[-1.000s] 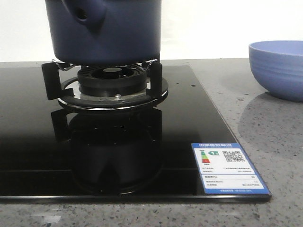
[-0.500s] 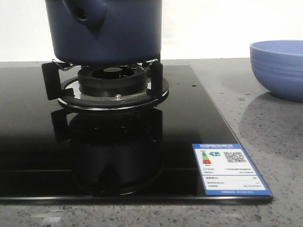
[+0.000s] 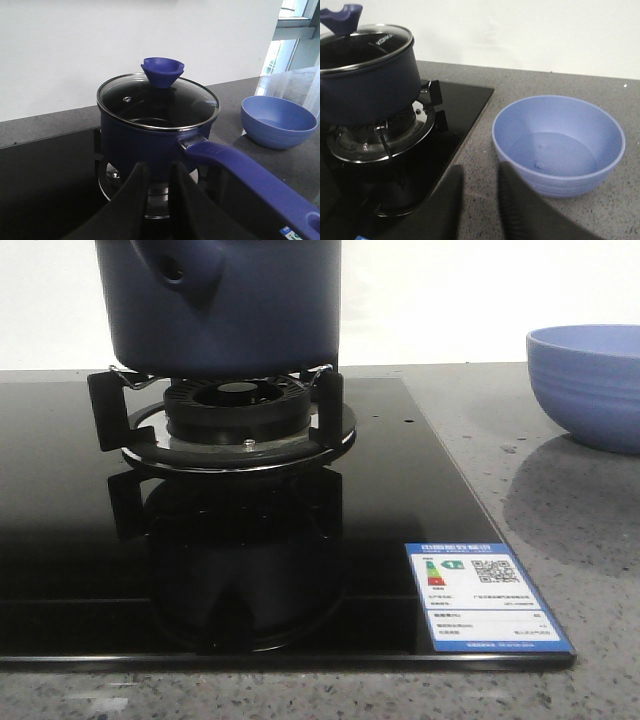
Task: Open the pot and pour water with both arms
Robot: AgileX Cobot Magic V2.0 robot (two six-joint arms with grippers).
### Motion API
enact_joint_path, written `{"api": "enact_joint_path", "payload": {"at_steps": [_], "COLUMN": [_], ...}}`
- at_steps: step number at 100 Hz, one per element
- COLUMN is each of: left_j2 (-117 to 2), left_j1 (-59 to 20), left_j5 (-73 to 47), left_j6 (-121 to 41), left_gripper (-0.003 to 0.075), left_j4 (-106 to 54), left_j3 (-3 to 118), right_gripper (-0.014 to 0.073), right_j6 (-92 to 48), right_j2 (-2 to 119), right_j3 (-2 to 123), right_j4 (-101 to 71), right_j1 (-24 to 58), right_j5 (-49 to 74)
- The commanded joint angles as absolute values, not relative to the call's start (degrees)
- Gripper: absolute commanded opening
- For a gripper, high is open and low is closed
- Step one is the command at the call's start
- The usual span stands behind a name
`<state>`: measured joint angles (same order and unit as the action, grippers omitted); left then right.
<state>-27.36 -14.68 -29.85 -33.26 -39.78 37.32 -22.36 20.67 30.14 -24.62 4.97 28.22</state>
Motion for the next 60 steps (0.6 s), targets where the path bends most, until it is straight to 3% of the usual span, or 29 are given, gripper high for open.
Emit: {"api": "enact_joint_path", "payload": {"at_steps": [1,9,20,60], "left_j2": [-31.16,-34.52,-39.15,-60.53], "left_j1": [-15.83,-16.42,-17.03,-17.03], "left_j5": [-25.24,-24.55,-24.55,-26.26], "left_j6": [-35.03,-38.57,-45.95,-67.72], "left_gripper": [0.0232,0.0349,0.0452,0.0462], "left_j4": [-42.43,-45.47,-52.34,-71.14], "left_j3": [40.80,42.13,44.03,55.25], "right_gripper": [0.0388,0.0483,0.0479,0.0479], "right_j6": [-23.11,-23.11,-23.11,-23.11], "right_j2": [21.68,21.68,21.68,21.68], "right_j3": [32.52,32.73,32.73,32.73], "right_j4": [-24.89,-24.89,-24.89,-24.89], "right_j1": [5.14,5.14,5.14,5.14], "right_j5": [23.54,23.41,23.15,22.66]}}
